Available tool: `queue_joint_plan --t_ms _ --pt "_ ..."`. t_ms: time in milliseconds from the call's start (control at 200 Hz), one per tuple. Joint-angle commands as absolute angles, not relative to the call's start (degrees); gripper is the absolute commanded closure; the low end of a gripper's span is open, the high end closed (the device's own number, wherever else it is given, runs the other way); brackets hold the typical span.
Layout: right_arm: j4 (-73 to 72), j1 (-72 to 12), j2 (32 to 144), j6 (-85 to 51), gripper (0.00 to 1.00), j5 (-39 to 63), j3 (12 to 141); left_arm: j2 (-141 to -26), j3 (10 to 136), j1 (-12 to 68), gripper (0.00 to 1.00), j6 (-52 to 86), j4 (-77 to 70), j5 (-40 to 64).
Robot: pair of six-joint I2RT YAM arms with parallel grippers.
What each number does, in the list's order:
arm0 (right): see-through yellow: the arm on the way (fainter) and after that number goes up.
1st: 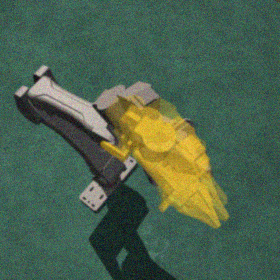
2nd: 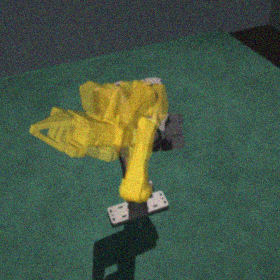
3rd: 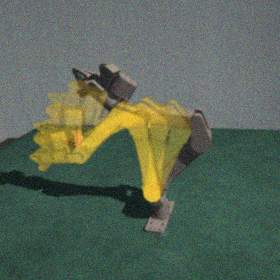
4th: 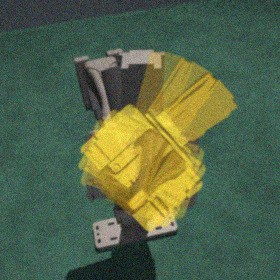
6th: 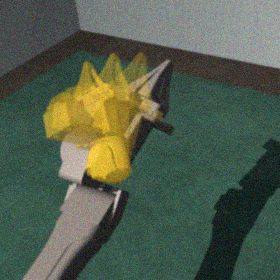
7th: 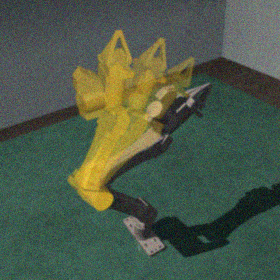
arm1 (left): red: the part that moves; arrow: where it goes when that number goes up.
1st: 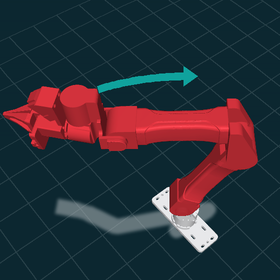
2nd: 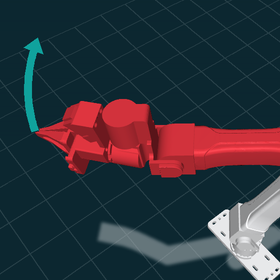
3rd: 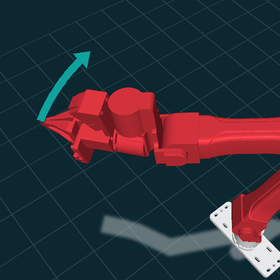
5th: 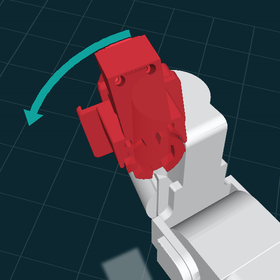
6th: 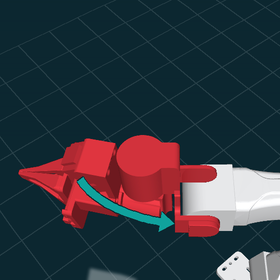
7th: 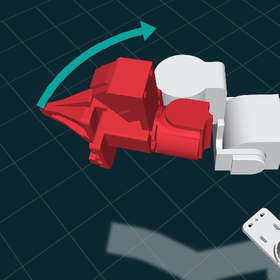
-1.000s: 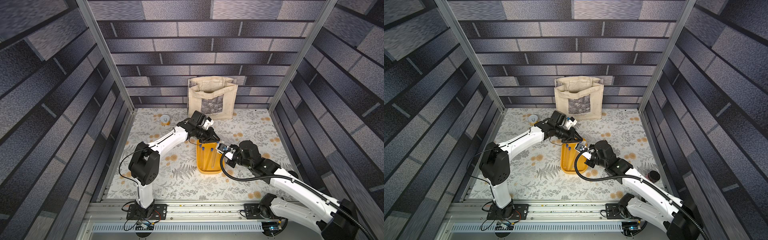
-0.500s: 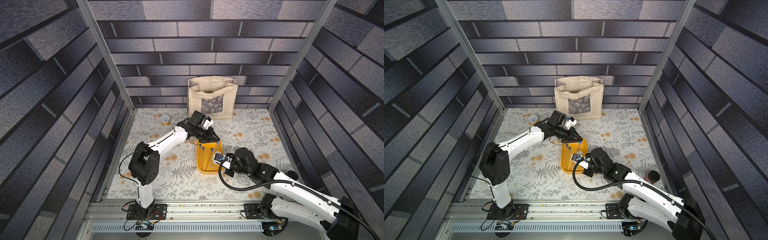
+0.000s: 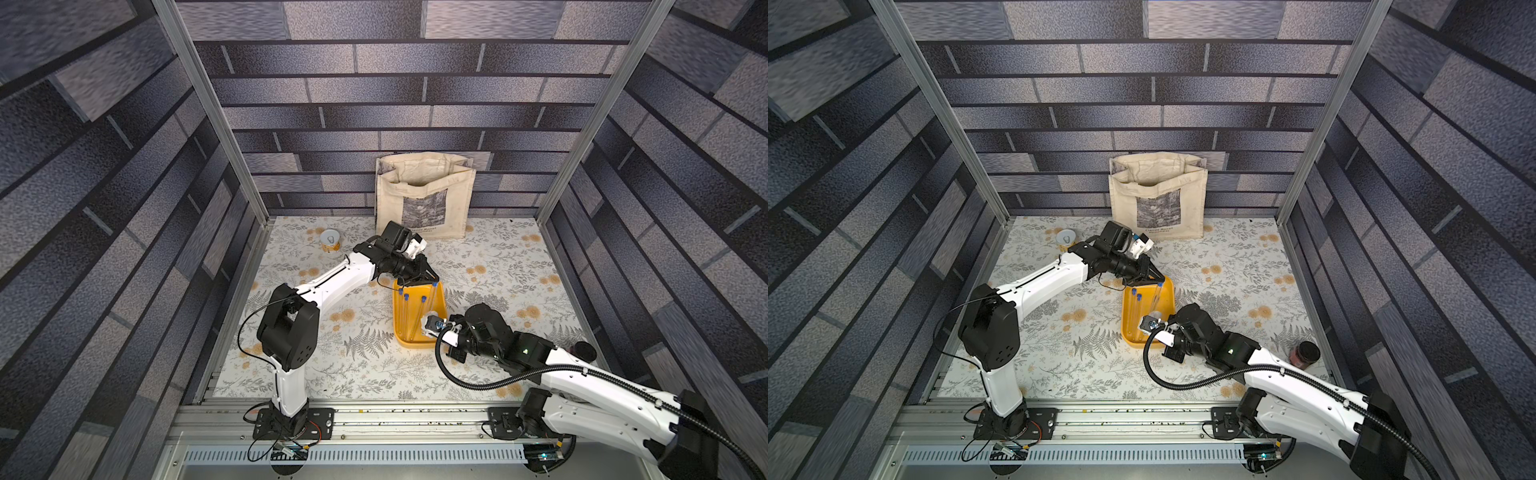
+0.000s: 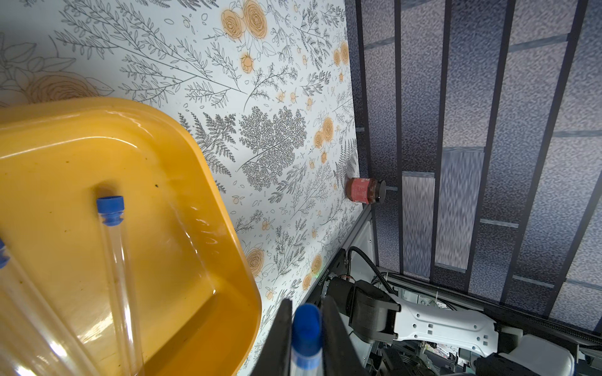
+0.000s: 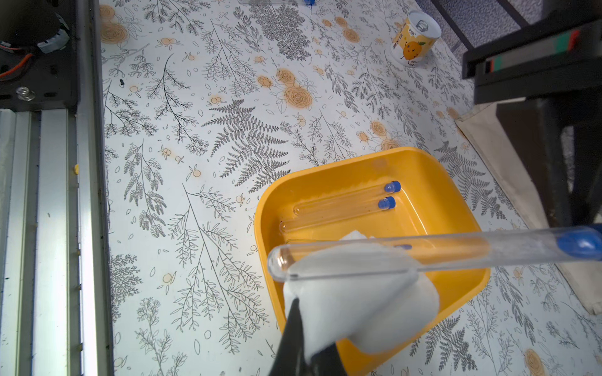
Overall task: Wipe the exteriors of test tubes
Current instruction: Wipe the dirt from the test tube.
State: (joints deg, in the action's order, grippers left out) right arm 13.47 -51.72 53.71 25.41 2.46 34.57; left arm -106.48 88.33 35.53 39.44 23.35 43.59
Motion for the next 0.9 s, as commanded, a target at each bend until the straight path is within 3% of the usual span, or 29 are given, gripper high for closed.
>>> queue_joint_plan --t_ms 0,431,892 --pt "13.0 -48.4 55.4 23.4 1.00 3.7 37.4 -105.7 88.9 35.3 0.90 38.1 24.3 44.7" --pt "11.4 -39.6 62.3 21.6 1.00 8.3 42.9 -105.6 88.5 35.3 0.89 38.1 24.2 44.8" --pt "13.9 -44.0 58.2 20.6 1.00 10.2 38.5 -105.3 88.1 34.2 0.89 37.9 23.9 44.6"
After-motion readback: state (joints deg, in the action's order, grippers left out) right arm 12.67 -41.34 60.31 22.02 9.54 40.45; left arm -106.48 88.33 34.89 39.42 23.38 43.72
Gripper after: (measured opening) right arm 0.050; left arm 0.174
